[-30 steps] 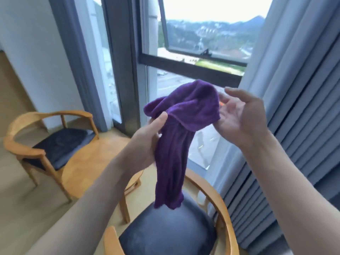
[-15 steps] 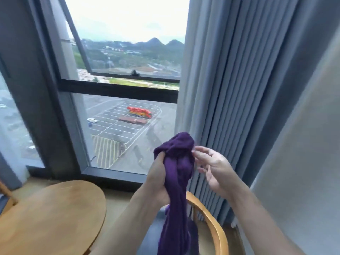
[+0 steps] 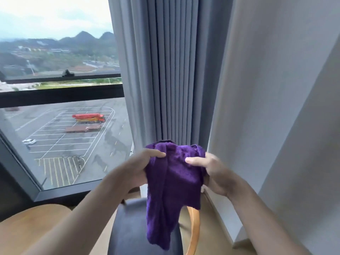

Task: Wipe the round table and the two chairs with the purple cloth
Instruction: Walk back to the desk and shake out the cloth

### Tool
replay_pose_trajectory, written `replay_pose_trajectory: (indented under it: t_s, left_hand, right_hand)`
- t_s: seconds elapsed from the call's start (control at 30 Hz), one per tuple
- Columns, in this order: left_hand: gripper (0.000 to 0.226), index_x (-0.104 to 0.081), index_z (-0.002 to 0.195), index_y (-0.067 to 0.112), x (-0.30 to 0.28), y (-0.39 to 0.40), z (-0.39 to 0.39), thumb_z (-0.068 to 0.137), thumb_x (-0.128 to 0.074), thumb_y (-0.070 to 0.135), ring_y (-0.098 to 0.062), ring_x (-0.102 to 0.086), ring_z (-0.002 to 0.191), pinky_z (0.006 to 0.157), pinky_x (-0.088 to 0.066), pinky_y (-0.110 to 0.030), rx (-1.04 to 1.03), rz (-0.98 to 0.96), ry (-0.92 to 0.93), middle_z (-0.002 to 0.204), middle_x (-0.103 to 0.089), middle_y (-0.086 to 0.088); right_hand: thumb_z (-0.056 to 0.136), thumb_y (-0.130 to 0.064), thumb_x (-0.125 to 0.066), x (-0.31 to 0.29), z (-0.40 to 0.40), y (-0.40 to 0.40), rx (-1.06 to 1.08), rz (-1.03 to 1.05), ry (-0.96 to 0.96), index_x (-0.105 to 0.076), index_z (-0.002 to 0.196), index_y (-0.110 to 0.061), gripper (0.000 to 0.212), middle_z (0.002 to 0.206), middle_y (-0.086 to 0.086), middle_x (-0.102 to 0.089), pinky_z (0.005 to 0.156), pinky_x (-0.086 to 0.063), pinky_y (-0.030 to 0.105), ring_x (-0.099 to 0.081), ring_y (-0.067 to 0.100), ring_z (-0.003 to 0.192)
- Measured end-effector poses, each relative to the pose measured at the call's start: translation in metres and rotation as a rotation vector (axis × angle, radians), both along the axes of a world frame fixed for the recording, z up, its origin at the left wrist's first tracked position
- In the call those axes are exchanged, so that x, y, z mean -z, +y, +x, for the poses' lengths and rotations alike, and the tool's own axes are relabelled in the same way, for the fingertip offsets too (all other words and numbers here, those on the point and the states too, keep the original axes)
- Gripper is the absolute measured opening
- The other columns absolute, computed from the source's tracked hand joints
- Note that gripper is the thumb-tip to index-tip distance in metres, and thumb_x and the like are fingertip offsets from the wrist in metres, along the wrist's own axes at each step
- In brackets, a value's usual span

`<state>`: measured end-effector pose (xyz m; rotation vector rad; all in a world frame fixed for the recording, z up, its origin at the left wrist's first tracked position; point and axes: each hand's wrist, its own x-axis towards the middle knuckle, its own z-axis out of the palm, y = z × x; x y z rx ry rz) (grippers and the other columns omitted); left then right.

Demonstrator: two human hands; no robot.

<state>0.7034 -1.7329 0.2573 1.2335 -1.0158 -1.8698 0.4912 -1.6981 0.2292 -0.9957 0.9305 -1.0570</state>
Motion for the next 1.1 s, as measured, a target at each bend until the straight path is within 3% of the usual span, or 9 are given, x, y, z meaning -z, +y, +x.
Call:
replay_pose_trajectory:
  t_s: [0.17, 0.3, 0.37, 0.5, 0.67, 0.73, 0.83, 0.93, 1.1]
  left_hand:
    - [0.025, -0.067, 0.121, 0.003, 0.004, 0.034, -0.02, 0.098, -0.059, 0.008, -0.036, -0.069, 0.113, 0.102, -0.053, -0.05, 0.037, -0.069, -0.147, 0.117, -0.073, -0.022]
    - [0.016, -0.072, 0.113, 0.014, 0.009, 0.059, -0.037, 0.1, -0.064, 0.018, -0.024, -0.075, 0.1, 0.085, -0.06, -0.041, 0.143, -0.229, -0.317, 0.105, -0.079, -0.007]
    - [0.011, -0.074, 0.103, 0.017, 0.01, 0.07, -0.045, 0.099, -0.065, 0.022, -0.015, -0.076, 0.086, 0.073, -0.058, -0.032, 0.241, -0.317, -0.386, 0.091, -0.08, 0.002]
    - [0.007, -0.074, 0.093, 0.007, 0.007, 0.085, -0.066, 0.094, -0.07, 0.012, -0.012, -0.073, 0.068, 0.064, -0.056, -0.031, 0.375, -0.356, -0.334, 0.081, -0.078, -0.003]
    - [0.019, -0.074, 0.104, 0.002, -0.005, 0.115, -0.089, 0.086, -0.077, 0.008, -0.022, -0.074, 0.079, 0.072, -0.06, -0.037, 0.68, -0.346, -0.225, 0.092, -0.078, -0.01]
    - [0.029, -0.076, 0.106, 0.004, -0.012, 0.134, -0.092, 0.078, -0.084, 0.006, -0.025, -0.076, 0.094, 0.077, -0.059, -0.036, 0.879, -0.371, -0.206, 0.104, -0.078, -0.012]
    - [0.033, -0.074, 0.107, -0.004, -0.019, 0.169, -0.098, 0.075, -0.077, -0.012, -0.035, -0.073, 0.104, 0.088, -0.06, -0.044, 1.072, -0.404, -0.164, 0.11, -0.075, -0.023]
    - [0.043, -0.066, 0.113, -0.012, -0.027, 0.215, -0.11, 0.071, -0.071, -0.014, -0.039, -0.071, 0.104, 0.094, -0.058, -0.051, 1.184, -0.467, -0.155, 0.107, -0.074, -0.023]
    - [0.051, -0.067, 0.11, -0.009, -0.04, 0.321, -0.124, 0.059, -0.067, -0.002, -0.036, -0.071, 0.097, 0.095, -0.054, -0.049, 1.392, -0.539, -0.075, 0.104, -0.072, -0.024]
  right_hand:
    - [0.089, 0.01, -0.066, -0.002, -0.016, 0.052, 0.114, -0.025, 0.25, -0.07, 0.117, 0.0, 0.03, 0.115, 0.025, -0.073, 0.095, -0.058, 0.047, -0.07, 0.041, 0.109]
    - [0.089, 0.007, -0.065, -0.007, -0.038, 0.108, 0.128, -0.013, 0.224, -0.074, 0.113, -0.009, 0.03, 0.102, 0.01, -0.077, 0.067, -0.058, 0.025, -0.075, 0.02, 0.088]
    - [0.087, 0.008, -0.066, -0.016, -0.05, 0.139, 0.153, 0.017, 0.272, -0.074, 0.112, -0.01, 0.032, 0.097, 0.005, -0.077, 0.065, -0.056, 0.024, -0.074, 0.017, 0.085]
    - [0.083, 0.018, -0.065, -0.033, -0.061, 0.196, 0.326, 0.017, 0.31, -0.07, 0.113, 0.005, 0.032, 0.108, 0.02, -0.073, 0.089, -0.06, 0.038, -0.072, 0.031, 0.097]
    - [0.081, 0.022, -0.066, -0.045, -0.043, 0.27, 0.688, 0.041, 0.286, -0.058, 0.126, 0.013, 0.046, 0.119, 0.024, -0.067, 0.105, -0.051, 0.053, -0.068, 0.039, 0.107]
    - [0.08, 0.021, -0.069, -0.05, -0.027, 0.3, 0.874, 0.088, 0.256, -0.048, 0.142, -0.001, 0.069, 0.132, 0.023, -0.061, 0.1, -0.055, 0.047, -0.068, 0.036, 0.111]
    - [0.076, 0.022, -0.07, -0.059, -0.005, 0.356, 1.018, 0.074, 0.263, -0.044, 0.148, -0.022, 0.088, 0.136, 0.028, -0.053, 0.086, -0.06, 0.039, -0.07, 0.031, 0.096]
    - [0.064, 0.005, -0.081, -0.067, 0.016, 0.422, 1.116, 0.104, 0.487, -0.061, 0.132, -0.029, 0.078, 0.132, 0.015, -0.061, 0.097, -0.058, 0.037, -0.07, 0.025, 0.105]
    - [0.07, -0.005, -0.088, -0.075, 0.055, 0.532, 1.282, 0.267, 0.72, -0.068, 0.118, -0.032, 0.058, 0.115, -0.008, -0.071, 0.092, -0.058, 0.025, -0.071, 0.006, 0.1]
